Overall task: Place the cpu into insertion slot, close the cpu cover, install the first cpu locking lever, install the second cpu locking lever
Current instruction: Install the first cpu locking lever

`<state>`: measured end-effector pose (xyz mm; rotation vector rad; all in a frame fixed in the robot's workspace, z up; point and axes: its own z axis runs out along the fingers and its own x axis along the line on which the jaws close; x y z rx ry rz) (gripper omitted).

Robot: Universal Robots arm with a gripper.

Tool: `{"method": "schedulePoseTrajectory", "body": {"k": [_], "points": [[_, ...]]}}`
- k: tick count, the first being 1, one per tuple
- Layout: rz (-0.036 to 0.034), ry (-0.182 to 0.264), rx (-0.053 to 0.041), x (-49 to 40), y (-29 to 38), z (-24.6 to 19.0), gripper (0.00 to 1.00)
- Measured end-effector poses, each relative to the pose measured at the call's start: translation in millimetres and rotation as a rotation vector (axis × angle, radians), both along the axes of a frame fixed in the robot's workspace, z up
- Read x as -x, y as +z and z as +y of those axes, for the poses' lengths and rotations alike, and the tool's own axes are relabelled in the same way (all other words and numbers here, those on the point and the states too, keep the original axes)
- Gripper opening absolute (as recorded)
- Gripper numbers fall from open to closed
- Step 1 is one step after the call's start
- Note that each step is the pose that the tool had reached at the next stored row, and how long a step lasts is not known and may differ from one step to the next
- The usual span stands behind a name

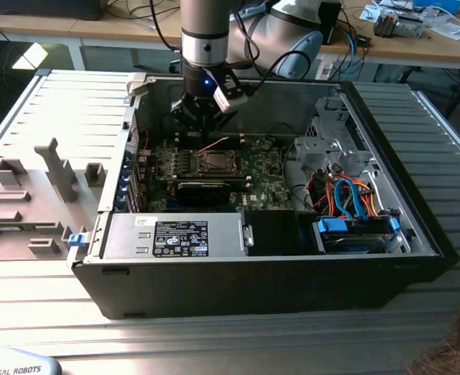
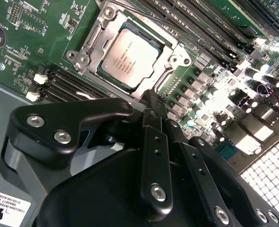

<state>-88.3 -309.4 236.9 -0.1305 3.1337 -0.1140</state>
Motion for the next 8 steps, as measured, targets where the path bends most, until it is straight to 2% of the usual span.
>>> {"method": "schedulePoseTrajectory", "body": {"k": [8], "points": [[0.0, 0.0, 0.0, 0.0, -2.0, 0.0, 0.11]]}}
